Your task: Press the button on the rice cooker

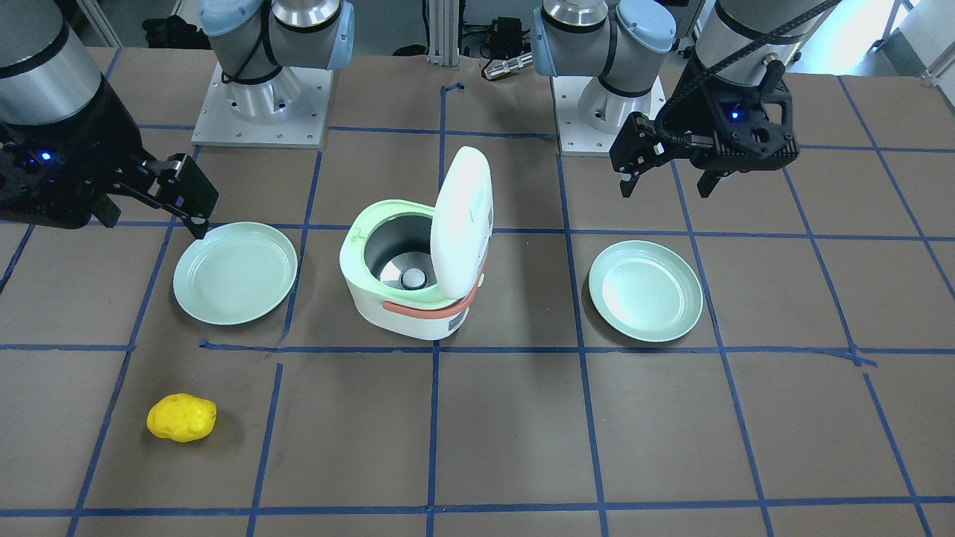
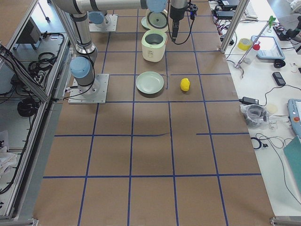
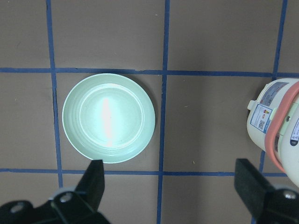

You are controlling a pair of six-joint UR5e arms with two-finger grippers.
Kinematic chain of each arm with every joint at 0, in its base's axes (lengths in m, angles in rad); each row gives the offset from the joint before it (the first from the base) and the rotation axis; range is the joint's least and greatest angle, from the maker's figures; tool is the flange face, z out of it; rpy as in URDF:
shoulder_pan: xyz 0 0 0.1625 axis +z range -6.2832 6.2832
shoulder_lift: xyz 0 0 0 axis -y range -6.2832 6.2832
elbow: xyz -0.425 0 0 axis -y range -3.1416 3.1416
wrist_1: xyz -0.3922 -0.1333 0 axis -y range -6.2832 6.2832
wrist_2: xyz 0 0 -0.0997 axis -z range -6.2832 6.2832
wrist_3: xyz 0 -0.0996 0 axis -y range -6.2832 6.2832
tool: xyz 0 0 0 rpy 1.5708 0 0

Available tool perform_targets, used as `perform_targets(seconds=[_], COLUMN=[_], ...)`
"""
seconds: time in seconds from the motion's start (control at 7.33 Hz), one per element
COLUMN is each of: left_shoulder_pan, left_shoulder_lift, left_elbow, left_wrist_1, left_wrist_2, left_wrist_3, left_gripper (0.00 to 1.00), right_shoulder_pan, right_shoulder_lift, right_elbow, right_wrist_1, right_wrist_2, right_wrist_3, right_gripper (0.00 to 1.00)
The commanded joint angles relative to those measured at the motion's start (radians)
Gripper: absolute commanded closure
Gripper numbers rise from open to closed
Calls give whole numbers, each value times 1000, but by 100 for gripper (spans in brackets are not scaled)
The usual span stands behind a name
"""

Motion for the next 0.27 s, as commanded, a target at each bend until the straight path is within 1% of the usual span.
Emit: perform_targets(seconds=[0.0,0.14], left_shoulder_pan=[0,0], left_shoulder_lift=[0,0], left_elbow=[-1,-1], left_wrist_1=[0,0], left_wrist_2=[0,0], left_wrist_3=[0,0], left_gripper=[0,0], right_shoulder_pan=[1,1], right_shoulder_lift=[-1,-1], right_elbow=[0,2], right_wrist_1=[3,4], right_wrist_2=[-1,-3], right_wrist_3=[3,1], right_gripper=[0,0])
